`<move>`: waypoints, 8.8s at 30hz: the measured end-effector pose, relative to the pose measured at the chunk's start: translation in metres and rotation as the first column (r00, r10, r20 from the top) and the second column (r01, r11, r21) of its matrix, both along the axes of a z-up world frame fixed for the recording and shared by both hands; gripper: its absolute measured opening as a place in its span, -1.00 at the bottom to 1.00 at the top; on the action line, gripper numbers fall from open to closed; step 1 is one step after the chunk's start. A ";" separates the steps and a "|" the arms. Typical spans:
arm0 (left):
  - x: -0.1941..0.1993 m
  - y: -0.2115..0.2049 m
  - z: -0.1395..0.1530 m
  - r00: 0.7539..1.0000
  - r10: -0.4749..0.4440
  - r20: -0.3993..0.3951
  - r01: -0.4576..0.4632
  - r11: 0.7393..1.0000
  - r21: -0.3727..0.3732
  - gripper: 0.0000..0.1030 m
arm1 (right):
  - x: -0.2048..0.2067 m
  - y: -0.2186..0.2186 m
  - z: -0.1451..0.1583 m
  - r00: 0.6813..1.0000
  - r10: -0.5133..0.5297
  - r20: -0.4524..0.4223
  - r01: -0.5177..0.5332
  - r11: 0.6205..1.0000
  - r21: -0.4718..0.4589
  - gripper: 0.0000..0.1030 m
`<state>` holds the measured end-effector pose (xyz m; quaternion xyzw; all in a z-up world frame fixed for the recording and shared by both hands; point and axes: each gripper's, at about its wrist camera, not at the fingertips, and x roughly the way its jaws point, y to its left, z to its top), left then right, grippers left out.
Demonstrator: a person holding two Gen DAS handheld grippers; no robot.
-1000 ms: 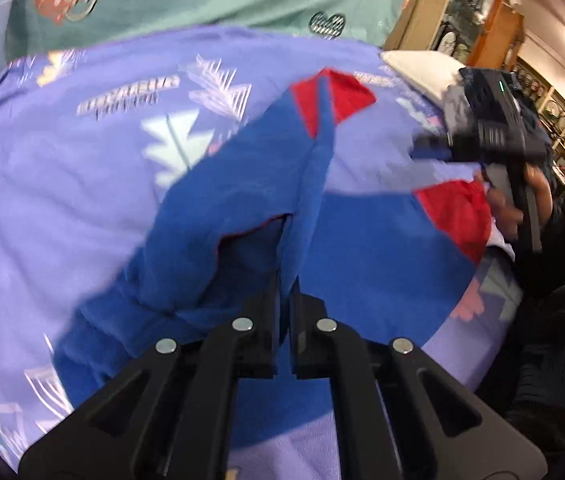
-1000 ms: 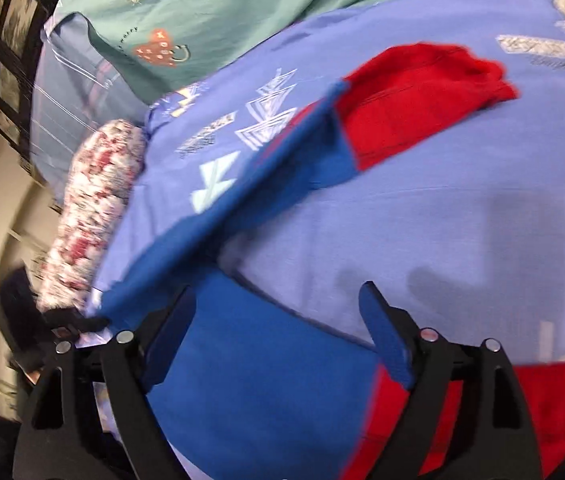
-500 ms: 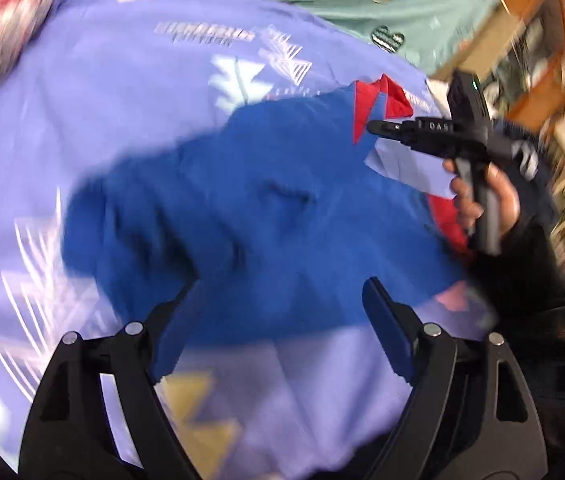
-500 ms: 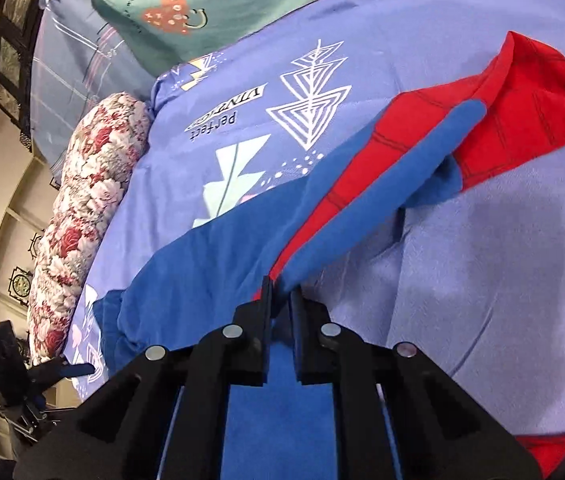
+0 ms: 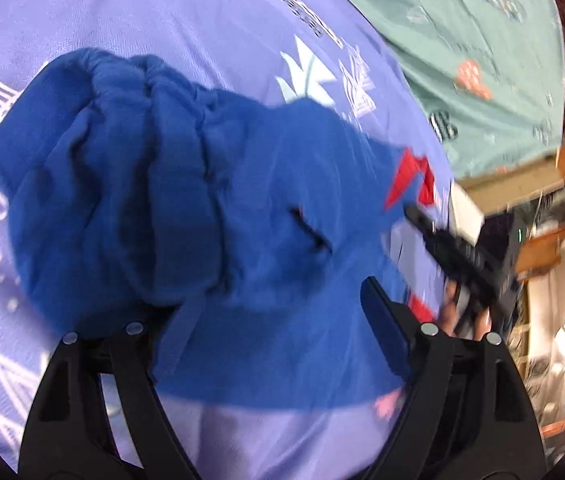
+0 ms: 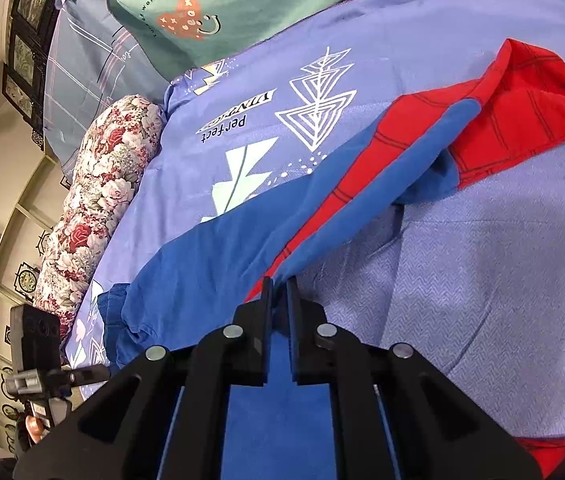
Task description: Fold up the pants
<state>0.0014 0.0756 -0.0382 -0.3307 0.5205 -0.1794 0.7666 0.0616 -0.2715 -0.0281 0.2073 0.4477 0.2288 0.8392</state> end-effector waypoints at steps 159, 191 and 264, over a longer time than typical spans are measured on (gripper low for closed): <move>-0.045 -0.023 0.010 0.906 -0.412 0.102 0.312 0.809 0.498 0.75 | 0.035 0.067 -0.014 0.867 0.345 -0.360 -0.323 0.939 0.120 -0.12; -0.026 -0.037 -0.003 0.889 -0.417 0.190 0.277 0.819 0.502 0.78 | 0.000 0.116 -0.036 0.809 0.421 -0.409 -0.323 0.901 0.288 0.16; -0.025 0.000 0.011 0.927 -0.159 0.339 0.092 0.974 0.207 0.81 | -0.201 -0.089 0.074 0.921 -0.341 0.191 0.355 0.934 -0.043 -0.61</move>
